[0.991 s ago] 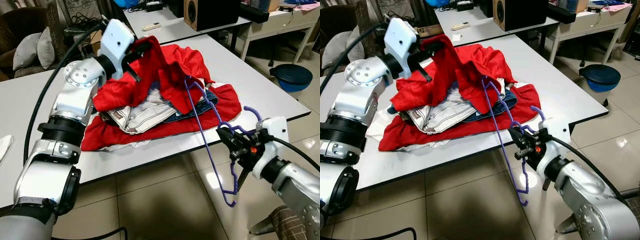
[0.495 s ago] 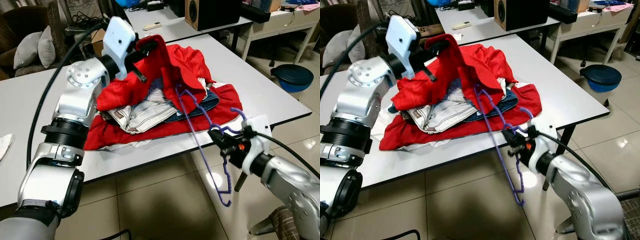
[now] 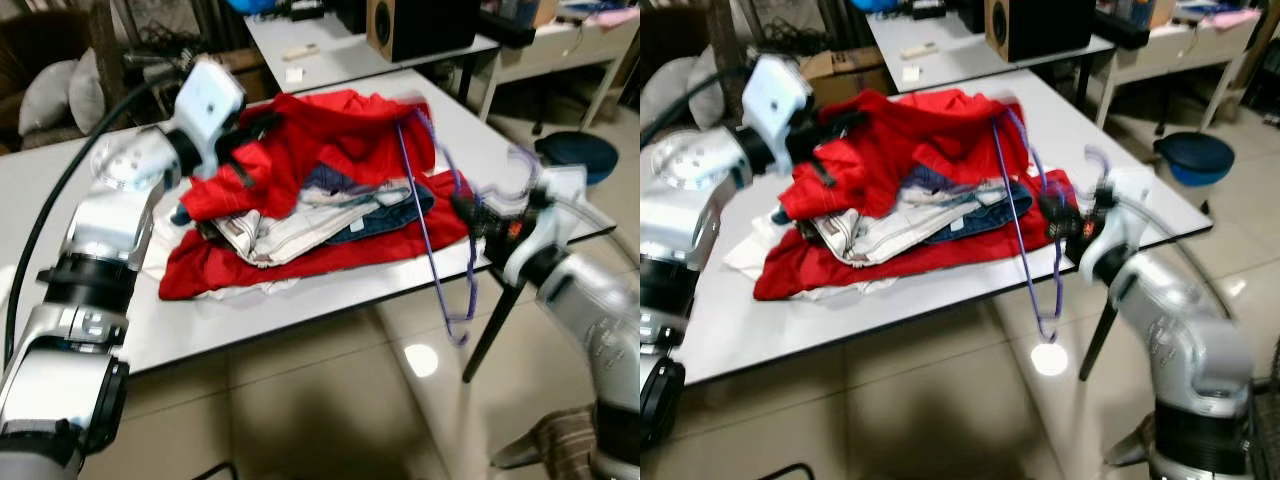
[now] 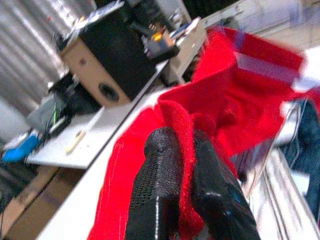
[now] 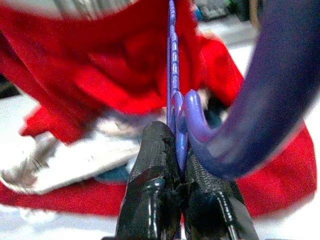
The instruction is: Hang hanger
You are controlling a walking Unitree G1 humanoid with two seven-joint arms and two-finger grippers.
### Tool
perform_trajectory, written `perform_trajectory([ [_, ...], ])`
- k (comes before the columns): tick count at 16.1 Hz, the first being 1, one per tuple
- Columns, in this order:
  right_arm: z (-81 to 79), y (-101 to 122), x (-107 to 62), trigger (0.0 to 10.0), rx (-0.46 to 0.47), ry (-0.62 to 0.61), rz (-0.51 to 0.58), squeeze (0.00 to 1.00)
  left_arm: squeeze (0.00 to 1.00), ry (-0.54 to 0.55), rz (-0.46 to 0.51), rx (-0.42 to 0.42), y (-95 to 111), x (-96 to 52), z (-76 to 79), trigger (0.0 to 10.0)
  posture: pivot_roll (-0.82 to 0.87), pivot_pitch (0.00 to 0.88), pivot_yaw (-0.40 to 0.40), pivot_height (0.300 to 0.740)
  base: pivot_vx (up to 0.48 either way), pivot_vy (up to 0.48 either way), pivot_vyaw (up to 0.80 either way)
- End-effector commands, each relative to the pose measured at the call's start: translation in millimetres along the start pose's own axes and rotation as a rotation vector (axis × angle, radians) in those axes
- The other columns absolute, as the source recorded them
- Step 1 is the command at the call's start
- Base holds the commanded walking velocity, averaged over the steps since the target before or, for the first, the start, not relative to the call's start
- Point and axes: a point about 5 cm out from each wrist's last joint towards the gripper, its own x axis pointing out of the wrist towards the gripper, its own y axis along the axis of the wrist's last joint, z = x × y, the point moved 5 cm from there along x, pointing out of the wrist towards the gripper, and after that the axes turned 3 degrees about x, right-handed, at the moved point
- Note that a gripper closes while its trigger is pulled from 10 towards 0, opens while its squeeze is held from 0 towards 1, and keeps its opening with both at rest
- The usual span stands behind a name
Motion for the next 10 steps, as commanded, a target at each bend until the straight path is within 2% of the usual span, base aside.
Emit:
perform_trajectory([
  [1,-7.3,-0.6,2.9,10.0,0.032,0.053,-0.009,0.00,0.00,0.016,-0.058,-0.007,-17.6,-7.8,-0.6,0.0,-0.13,0.000,0.073,0.740,0.000,0.000,0.00],
  [3,-14.2,-17.6,7.3,10.0,0.056,0.082,-0.068,0.00,0.00,0.013,-0.091,-0.044,-34.3,-12.5,13.3,0.0,-0.12,0.000,0.060,0.740,0.000,0.000,0.00],
  [4,-15.2,-22.0,8.0,10.0,0.065,0.081,-0.080,0.00,0.00,0.019,-0.098,-0.056,-37.6,-13.3,16.0,0.5,-0.12,0.000,0.060,0.740,0.000,0.000,0.00],
  [5,-19.2,-32.9,9.4,10.0,0.100,0.088,-0.108,0.00,0.00,0.003,-0.124,-0.095,-51.3,-12.7,31.8,8.0,-0.12,0.000,0.063,0.740,0.000,0.000,0.00],
  [6,-20.0,-35.1,9.5,10.0,0.105,0.089,-0.114,0.00,0.00,0.000,-0.129,-0.101,-53.8,-12.6,34.7,10.0,-0.12,0.000,0.063,0.740,0.000,0.000,0.00],
  [8,-23.2,-41.6,8.2,10.0,0.113,0.090,-0.132,0.00,0.00,0.036,-0.150,-0.148,-61.8,-13.0,35.7,10.0,-0.12,0.000,0.072,0.740,0.000,0.000,0.00],
  [9,-24.2,-41.7,7.3,10.0,0.114,0.092,-0.130,0.00,1.00,0.033,-0.150,-0.164,-62.6,-13.5,36.4,10.0,-0.12,0.000,0.076,0.740,0.000,0.000,0.00],
  [10,-24.1,-41.6,5.8,10.0,0.116,0.087,-0.125,0.00,1.00,0.014,-0.147,-0.196,-62.6,-14.2,38.4,10.0,-0.12,0.000,0.081,0.740,0.000,0.000,0.00],
])
